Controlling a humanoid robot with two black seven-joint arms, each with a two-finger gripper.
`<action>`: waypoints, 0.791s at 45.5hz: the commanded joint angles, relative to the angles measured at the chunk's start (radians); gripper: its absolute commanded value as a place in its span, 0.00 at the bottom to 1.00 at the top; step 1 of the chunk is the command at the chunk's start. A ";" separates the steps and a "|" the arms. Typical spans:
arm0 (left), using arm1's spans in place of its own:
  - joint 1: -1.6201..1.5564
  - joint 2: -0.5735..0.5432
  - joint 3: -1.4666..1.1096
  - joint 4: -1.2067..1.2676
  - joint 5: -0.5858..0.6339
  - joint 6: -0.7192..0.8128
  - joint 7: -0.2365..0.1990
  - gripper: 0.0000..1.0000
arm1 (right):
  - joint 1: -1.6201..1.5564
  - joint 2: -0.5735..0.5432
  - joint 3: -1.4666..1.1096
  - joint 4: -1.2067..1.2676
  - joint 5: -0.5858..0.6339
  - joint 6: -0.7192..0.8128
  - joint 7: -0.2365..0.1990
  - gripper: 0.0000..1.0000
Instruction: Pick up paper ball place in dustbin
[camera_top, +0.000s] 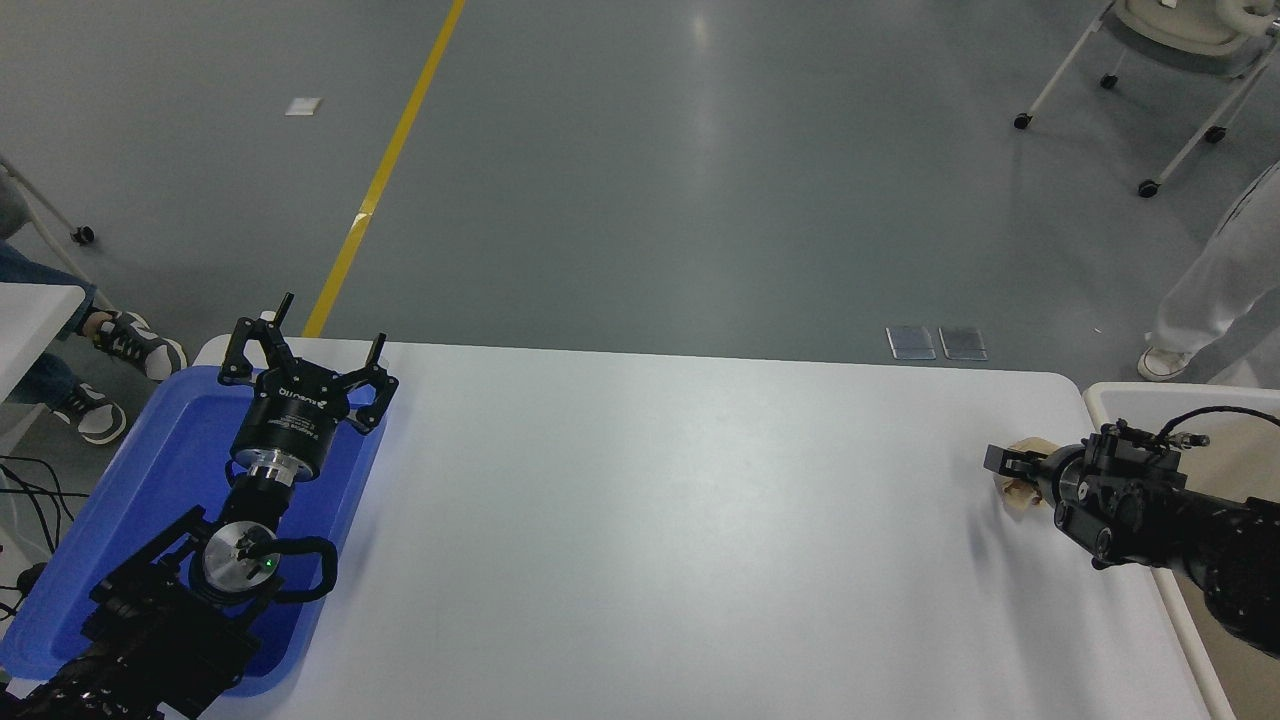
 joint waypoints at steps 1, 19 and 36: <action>0.000 0.000 0.000 0.000 0.001 0.000 0.000 1.00 | -0.001 0.001 0.006 0.000 0.001 -0.010 0.000 1.00; 0.000 0.000 0.000 0.000 -0.001 0.000 0.000 1.00 | 0.002 0.004 0.013 0.000 0.001 -0.027 0.001 0.99; 0.000 0.000 0.000 0.000 -0.001 0.000 0.000 1.00 | -0.012 0.006 0.064 0.006 0.001 -0.063 0.000 0.64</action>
